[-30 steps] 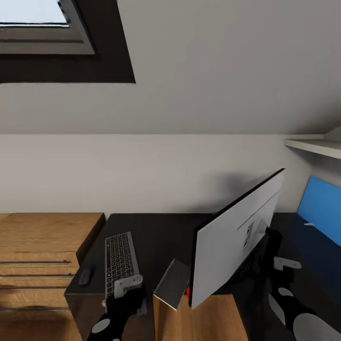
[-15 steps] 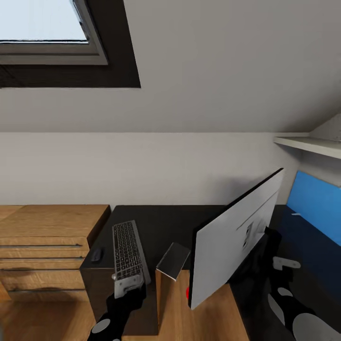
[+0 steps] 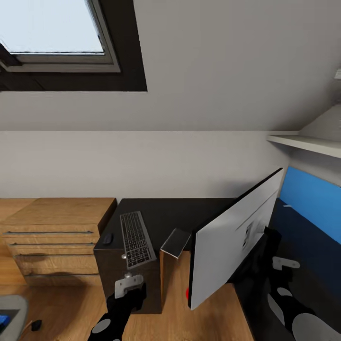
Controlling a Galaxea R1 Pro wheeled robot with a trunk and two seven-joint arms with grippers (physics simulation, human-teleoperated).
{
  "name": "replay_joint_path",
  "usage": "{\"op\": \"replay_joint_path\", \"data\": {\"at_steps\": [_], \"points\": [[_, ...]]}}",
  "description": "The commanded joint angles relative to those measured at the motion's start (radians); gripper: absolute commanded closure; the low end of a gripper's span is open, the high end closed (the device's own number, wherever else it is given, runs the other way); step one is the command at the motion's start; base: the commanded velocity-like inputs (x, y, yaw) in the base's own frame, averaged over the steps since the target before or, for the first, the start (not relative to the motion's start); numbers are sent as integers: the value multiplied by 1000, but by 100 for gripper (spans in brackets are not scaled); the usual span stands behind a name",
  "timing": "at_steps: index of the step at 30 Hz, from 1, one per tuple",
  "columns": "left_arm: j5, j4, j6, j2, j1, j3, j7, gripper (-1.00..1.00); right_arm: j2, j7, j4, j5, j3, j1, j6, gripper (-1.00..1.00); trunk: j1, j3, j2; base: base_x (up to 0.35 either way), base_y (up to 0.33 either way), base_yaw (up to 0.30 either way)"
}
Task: In the bedroom, organize the workspace by keeping the computer under the desk, ensuring the monitor is on the desk, placing the keyboard on the desk next to the monitor, placing the mouse on the desk next to the keyboard, moving the folder from the swivel chair onto the desk next to the mouse, stacking the notebook on top of the folder with the pen on top of the notebook, and positioning the swivel chair next to the desk.
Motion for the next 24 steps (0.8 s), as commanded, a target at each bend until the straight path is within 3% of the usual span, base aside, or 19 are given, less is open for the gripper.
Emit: {"op": "replay_joint_path", "data": {"at_steps": [1,24], "points": [[5,-2,3,1,-1,-2,8,-100,0,-3,1,9,-4,-1,-3,100,-1,-2,-1,-334,96,0],[5,-2,3,1,-1,-4,8,-100,-1,-3,1,10,-2,-1,-3,100,-1,-2,-1,-335,43,0]]}}
